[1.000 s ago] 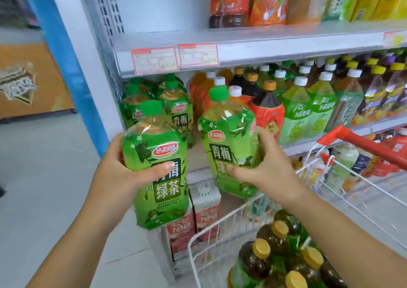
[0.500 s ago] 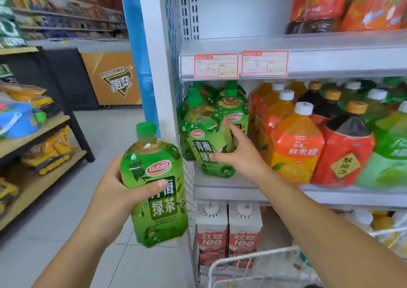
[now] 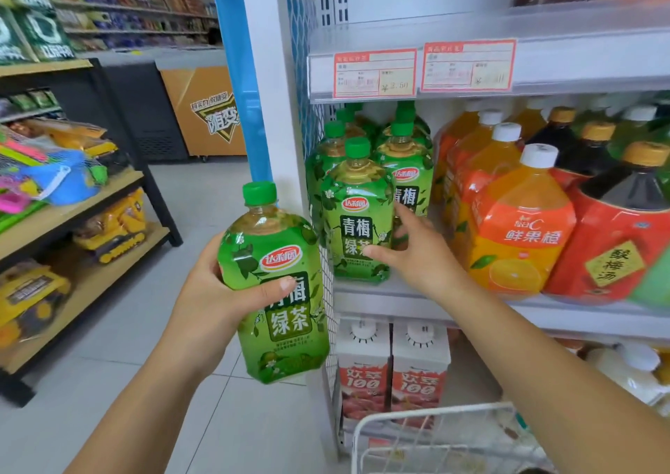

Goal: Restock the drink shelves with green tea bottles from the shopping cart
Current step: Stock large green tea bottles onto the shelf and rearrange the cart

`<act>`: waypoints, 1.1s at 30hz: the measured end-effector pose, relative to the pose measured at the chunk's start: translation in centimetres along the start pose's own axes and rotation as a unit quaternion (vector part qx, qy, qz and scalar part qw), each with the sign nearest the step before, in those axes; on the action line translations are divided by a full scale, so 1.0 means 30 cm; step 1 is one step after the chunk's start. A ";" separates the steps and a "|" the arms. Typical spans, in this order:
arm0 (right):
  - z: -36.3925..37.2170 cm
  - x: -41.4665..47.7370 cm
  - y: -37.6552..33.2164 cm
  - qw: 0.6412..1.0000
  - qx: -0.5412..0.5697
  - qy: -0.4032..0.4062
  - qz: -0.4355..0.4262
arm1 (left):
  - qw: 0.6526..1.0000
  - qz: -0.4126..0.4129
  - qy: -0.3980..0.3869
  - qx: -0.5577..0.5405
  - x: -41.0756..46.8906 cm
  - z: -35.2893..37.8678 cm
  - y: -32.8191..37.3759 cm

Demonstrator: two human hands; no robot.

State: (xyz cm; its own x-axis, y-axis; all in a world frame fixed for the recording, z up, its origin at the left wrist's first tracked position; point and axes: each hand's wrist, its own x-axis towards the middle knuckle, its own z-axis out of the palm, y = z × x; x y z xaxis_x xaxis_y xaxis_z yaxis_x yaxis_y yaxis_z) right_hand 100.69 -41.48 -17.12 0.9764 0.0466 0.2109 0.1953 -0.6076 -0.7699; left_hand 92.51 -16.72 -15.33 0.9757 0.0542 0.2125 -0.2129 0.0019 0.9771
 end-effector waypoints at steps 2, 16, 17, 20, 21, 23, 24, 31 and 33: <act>0.020 -0.008 -0.008 0.999 0.001 0.027 -0.018 | 1.000 0.001 0.000 -0.003 0.003 -0.004 0.008; 0.046 -0.091 -0.071 0.995 0.091 -0.007 -0.038 | 1.000 0.006 -0.017 0.013 -0.038 0.014 0.020; 0.015 -0.129 -0.082 0.993 0.101 -0.031 -0.046 | 1.000 0.004 -0.027 0.014 -0.041 0.037 0.020; -0.054 -0.238 -0.102 0.973 0.146 -0.173 -0.049 | 0.998 0.006 -0.060 0.009 -0.034 0.117 0.017; -0.066 -0.258 -0.101 0.970 0.147 -0.188 -0.050 | 0.997 0.011 -0.071 0.007 -0.031 0.150 0.017; -0.083 -0.270 -0.086 0.978 0.144 -0.145 -0.050 | 0.996 0.016 -0.086 0.011 -0.021 0.214 0.016; -0.096 -0.269 -0.079 0.982 0.146 -0.111 -0.045 | 0.996 0.016 -0.091 0.017 -0.014 0.244 0.018; -0.203 -0.235 -0.039 0.986 0.156 0.024 -0.058 | 0.971 0.128 -0.055 0.195 0.029 0.284 0.055; -0.220 -0.216 -0.047 0.985 0.153 0.053 -0.060 | 0.949 0.196 0.094 0.228 0.024 0.231 0.041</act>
State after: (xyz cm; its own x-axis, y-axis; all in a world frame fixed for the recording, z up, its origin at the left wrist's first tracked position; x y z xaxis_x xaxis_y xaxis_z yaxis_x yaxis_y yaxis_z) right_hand 93.47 -46.16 -13.43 0.9328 0.0096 0.3602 0.3424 -0.3353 -0.8777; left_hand 93.33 -23.59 -13.90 0.7901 0.1380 0.5973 -0.4720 -0.4847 0.7364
